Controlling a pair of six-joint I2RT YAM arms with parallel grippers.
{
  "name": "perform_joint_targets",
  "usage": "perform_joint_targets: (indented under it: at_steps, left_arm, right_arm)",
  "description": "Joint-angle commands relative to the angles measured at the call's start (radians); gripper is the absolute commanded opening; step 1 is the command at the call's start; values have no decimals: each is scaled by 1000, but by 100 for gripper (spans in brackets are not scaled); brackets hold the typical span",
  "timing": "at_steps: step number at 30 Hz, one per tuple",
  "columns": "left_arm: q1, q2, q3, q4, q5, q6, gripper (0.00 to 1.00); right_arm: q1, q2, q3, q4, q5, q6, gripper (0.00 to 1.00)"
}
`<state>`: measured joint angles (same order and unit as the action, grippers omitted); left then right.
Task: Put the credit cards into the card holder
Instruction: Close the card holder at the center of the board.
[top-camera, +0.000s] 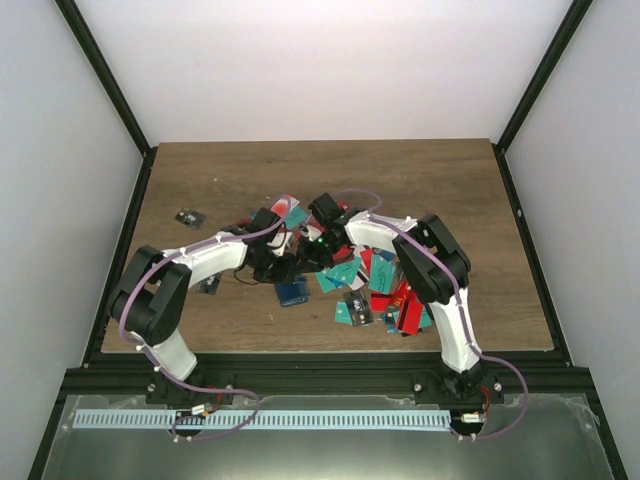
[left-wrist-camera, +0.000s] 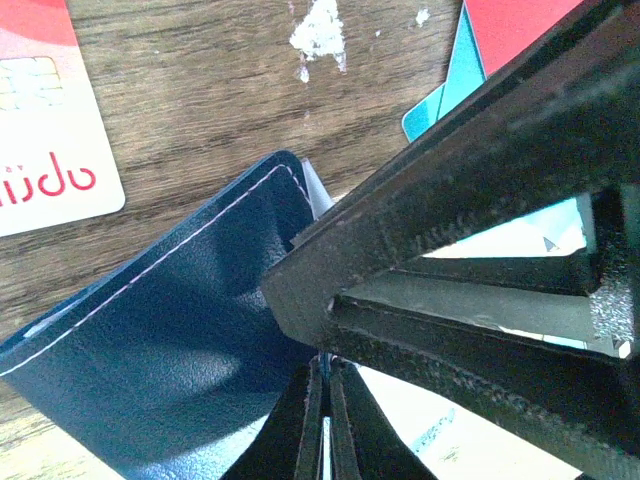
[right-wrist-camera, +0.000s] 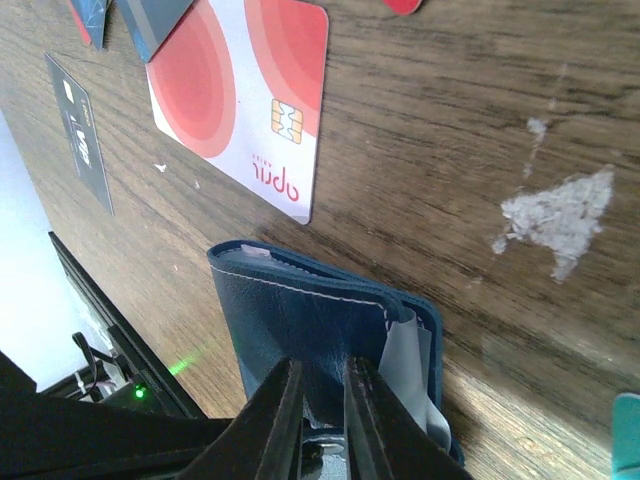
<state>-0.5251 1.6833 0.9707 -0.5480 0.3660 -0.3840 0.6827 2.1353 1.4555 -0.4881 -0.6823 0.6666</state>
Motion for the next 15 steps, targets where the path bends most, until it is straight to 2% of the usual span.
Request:
perform_joint_targets:
  at_steps: [1,7,15]
  left_arm:
    - [12,41,7,-70,14,15,4]
    - [14,56,11,-91,109,-4,4]
    - [20,51,15,-141,60,-20,4]
  right_arm:
    - [-4,23,-37,-32,58,-16,15]
    - [-4,26,-34,-35,70,-14,15]
    - [-5,29,-35,-36,72,-12,15]
